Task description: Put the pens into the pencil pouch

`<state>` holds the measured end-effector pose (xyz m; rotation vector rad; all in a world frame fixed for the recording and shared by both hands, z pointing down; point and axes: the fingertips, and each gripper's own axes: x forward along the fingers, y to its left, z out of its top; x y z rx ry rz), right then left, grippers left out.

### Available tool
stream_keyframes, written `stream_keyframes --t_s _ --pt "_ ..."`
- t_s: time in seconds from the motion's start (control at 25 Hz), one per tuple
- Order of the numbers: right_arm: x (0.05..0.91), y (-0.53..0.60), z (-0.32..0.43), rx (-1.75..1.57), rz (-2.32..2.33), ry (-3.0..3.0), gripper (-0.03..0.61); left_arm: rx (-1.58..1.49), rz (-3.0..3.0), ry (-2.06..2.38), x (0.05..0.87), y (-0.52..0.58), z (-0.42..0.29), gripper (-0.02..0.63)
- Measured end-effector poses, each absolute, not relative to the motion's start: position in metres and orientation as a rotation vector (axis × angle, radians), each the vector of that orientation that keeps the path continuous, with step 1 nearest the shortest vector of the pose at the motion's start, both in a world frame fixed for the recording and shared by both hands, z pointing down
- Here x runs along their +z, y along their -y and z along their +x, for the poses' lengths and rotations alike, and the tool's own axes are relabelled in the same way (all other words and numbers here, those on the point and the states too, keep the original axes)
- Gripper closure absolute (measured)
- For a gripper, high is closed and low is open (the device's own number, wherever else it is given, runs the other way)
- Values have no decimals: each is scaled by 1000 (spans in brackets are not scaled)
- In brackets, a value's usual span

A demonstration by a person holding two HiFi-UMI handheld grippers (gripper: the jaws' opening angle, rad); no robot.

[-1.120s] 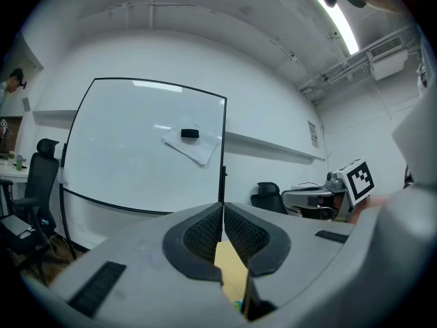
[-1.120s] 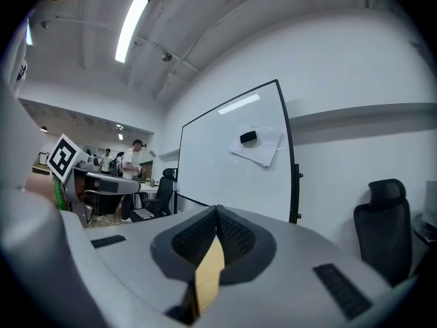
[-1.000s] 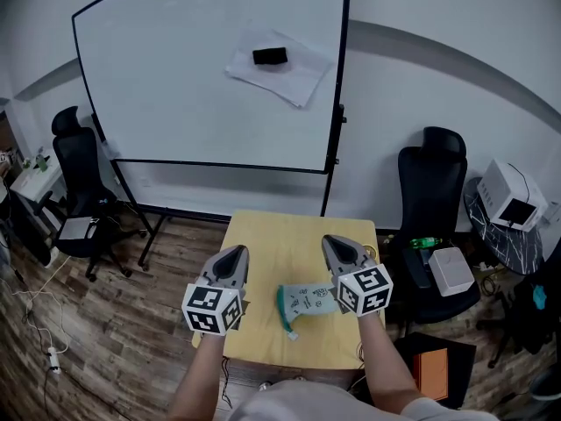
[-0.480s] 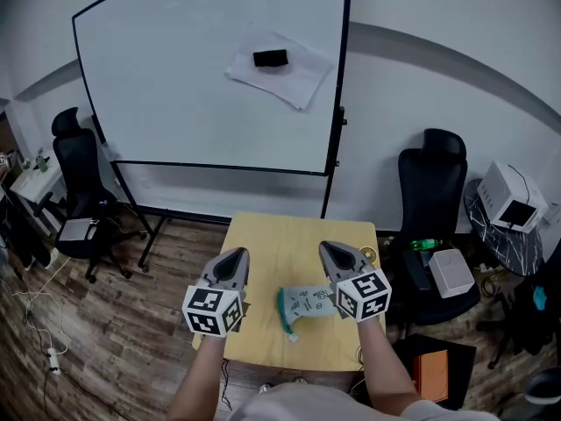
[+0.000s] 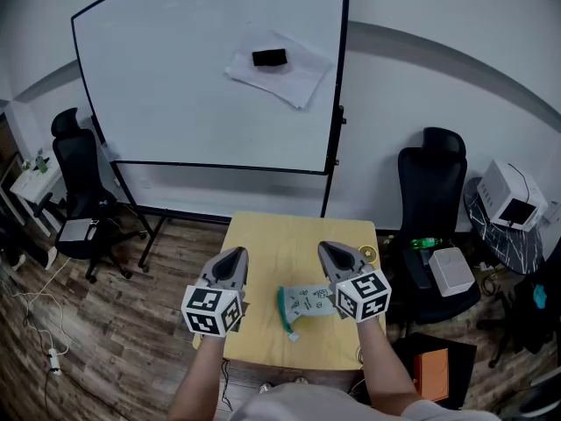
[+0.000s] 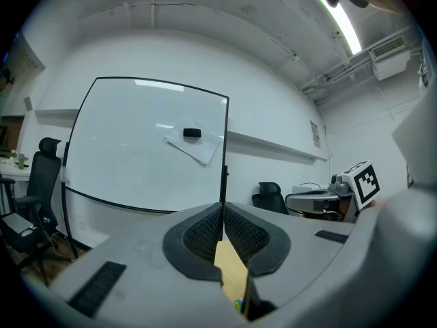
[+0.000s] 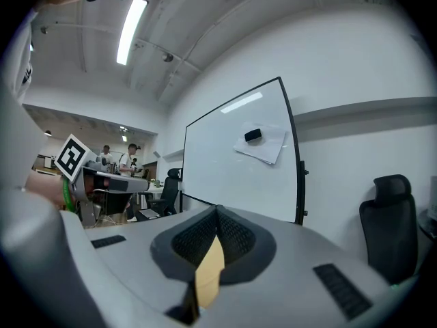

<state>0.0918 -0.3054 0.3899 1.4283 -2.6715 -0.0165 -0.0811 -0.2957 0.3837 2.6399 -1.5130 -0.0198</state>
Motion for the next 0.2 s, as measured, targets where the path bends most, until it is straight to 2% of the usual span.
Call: stream_keyframes --t_s 0.2 --pt "390 301 92 -18 1426 2672 578 -21 2638 1510 385 291 -81 594"
